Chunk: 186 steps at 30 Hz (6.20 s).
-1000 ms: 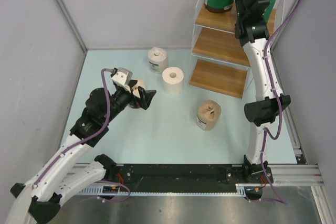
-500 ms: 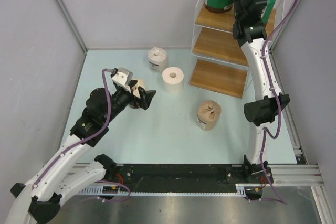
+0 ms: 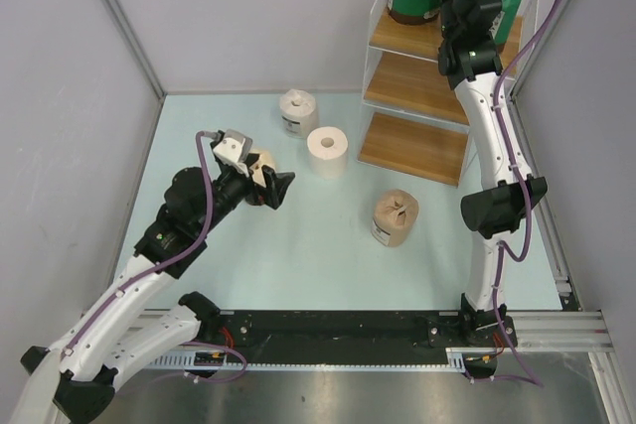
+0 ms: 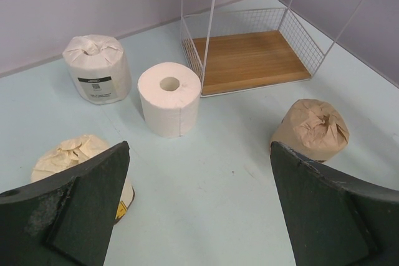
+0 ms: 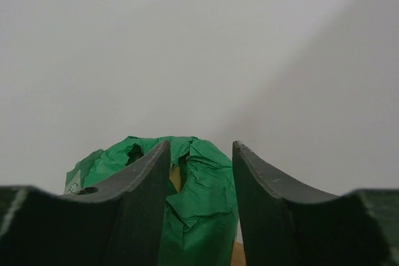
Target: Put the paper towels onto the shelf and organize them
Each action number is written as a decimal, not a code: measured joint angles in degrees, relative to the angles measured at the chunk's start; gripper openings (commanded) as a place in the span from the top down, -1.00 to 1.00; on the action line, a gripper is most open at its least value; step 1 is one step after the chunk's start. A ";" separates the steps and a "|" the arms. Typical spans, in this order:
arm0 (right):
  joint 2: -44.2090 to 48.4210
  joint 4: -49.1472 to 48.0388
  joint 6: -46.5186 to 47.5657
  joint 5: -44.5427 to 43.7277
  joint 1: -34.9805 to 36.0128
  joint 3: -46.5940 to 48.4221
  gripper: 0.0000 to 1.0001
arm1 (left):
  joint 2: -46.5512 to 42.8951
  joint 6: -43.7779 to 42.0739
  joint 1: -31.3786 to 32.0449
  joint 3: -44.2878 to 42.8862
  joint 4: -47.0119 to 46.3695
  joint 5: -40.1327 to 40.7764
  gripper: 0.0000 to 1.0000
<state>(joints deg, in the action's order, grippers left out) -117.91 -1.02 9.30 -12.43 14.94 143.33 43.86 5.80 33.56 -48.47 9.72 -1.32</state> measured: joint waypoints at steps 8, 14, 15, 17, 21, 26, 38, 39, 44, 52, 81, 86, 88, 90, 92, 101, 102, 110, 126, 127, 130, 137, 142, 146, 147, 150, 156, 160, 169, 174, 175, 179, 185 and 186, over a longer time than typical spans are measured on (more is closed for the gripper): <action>0.00 -0.13 0.00 -0.04 0.26 -0.09 0.45 | -0.15 -0.46 -0.28 0.00 0.09 0.68 -1.00; 0.00 -0.17 0.00 0.07 0.44 -0.28 0.73 | -0.26 -0.44 -0.35 0.04 0.11 0.74 -1.00; 0.00 -0.20 0.00 0.07 0.46 -0.31 0.79 | -0.39 -0.44 -0.35 0.09 0.20 0.74 -0.99; 0.00 -0.28 -0.04 0.02 0.48 -0.35 0.96 | -0.66 -0.44 -0.37 0.15 0.26 0.74 -0.99; 0.00 -0.59 -0.26 -0.39 0.48 -0.39 1.00 | -0.81 -0.44 -0.39 0.15 0.31 0.74 -1.00; 0.17 -0.63 -0.28 -0.87 0.48 -0.52 1.00 | -0.81 -0.37 -0.39 0.15 0.33 0.74 -1.00; 4.57 -0.74 -0.87 -1.03 0.48 -2.64 0.72 | -1.33 -0.26 -0.44 0.48 0.33 0.72 -0.99; 4.85 -0.79 -1.05 -1.01 0.48 -2.64 0.31 | -1.31 -0.26 -0.44 0.48 0.33 0.72 -1.00; 6.45 0.20 -3.30 0.13 0.48 -2.64 -0.15 | -1.31 -0.26 -0.44 0.48 0.33 0.72 -1.00; 12.61 8.37 -13.92 0.46 1.09 -5.60 -0.21 | -1.25 -0.09 -0.55 0.48 0.35 0.72 -1.00; 12.68 22.25 -42.16 -4.72 3.41 -5.92 -0.07 | -3.04 0.81 -0.59 2.03 1.29 0.72 -1.00; 11.96 22.16 -43.25 -4.74 3.26 -5.92 -0.03 | -3.04 0.79 -0.59 2.08 1.31 0.74 -0.99; 11.56 22.14 -43.60 -4.76 3.17 -5.84 -0.03 | -3.04 0.79 -0.59 2.08 1.29 0.74 -1.00; 11.17 22.12 -43.82 -4.85 3.02 -5.81 -0.02 | -3.04 0.79 -0.61 2.12 1.29 0.74 -1.00; 10.58 22.08 -43.89 -5.11 2.82 -5.70 -0.02 | -3.04 0.76 -0.66 2.29 1.31 0.74 -0.99; 8.79 21.18 -44.24 -6.36 2.36 -5.62 0.02 | -3.04 0.76 -0.74 2.40 1.36 0.74 -1.00; 8.66 20.92 -44.24 -6.51 2.34 -5.62 0.08 | -3.04 0.76 -0.74 2.43 1.36 0.74 -1.00; 8.39 19.96 -43.87 -6.75 2.29 -5.62 0.49 | -3.04 0.79 -0.76 2.73 1.38 0.74 -0.99; 8.39 18.60 -43.87 -6.51 2.01 -5.62 0.09 | -3.06 0.76 -0.87 2.73 1.40 0.74 -1.00; 8.39 18.43 -44.00 -6.34 1.97 -5.62 0.05 | -3.06 0.76 -0.90 2.73 1.40 0.74 -1.00; 8.39 17.81 -44.09 -6.19 1.81 -5.62 -0.05 | -3.04 0.74 -0.94 2.73 1.40 0.74 -1.00; 8.39 17.46 -44.89 -6.34 1.64 -5.62 -0.09 | -3.06 0.76 -0.96 2.78 1.38 0.74 -1.00; 7.67 16.90 -45.53 -6.75 1.33 -4.92 -0.09 | -3.04 0.74 -0.98 3.08 1.40 0.74 -1.00; 6.25 16.50 -45.99 -6.95 1.09 -3.41 -0.08 | -3.04 0.74 -1.11 3.23 1.38 0.74 -0.99; 5.88 16.41 -46.12 -7.06 1.07 -2.95 -0.08 | -3.04 0.74 -1.16 3.28 1.38 0.74 -1.00; 4.81 16.39 -46.40 -7.17 1.01 -1.51 -0.06 | -3.04 0.72 -1.20 3.43 1.40 0.74 -1.00; 3.78 16.57 -46.75 -7.32 0.68 -0.46 0.28 | -3.06 0.72 -1.36 3.63 1.38 0.74 -0.99; 3.45 16.81 -46.71 -7.50 0.37 -0.46 0.58 | -3.13 0.72 -1.44 3.74 1.40 0.74 -0.99; 3.43 16.35 -46.82 -6.93 -0.31 -0.98 1.00 | -3.15 0.74 -1.46 3.76 1.40 0.74 -1.00; 5.25 15.39 -46.75 -6.25 -0.35 -3.85 1.00 | -3.19 0.79 -1.46 3.76 1.40 0.74 -1.00; 5.88 15.37 -46.73 -6.12 -0.35 -4.72 1.00 | -3.23 0.79 -1.46 3.76 1.40 0.74 -0.99; 8.41 15.65 -46.34 -4.79 -0.52 -7.87 0.66 | -3.50 0.85 -1.46 3.76 1.40 0.72 -1.00; 12.26 15.56 -44.68 2.78 -0.83 -11.08 -0.02 | -3.50 1.68 -1.46 3.76 1.40 0.63 -1.00; 13.14 15.54 -44.44 4.48 -0.94 -11.61 -0.04 | -3.48 1.79 -1.46 3.76 1.40 0.59 -1.00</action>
<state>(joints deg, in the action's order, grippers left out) -104.77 14.52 -35.14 -7.94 14.00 131.72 40.38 7.60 32.10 -44.71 11.11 -0.73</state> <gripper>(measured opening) 0.452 0.996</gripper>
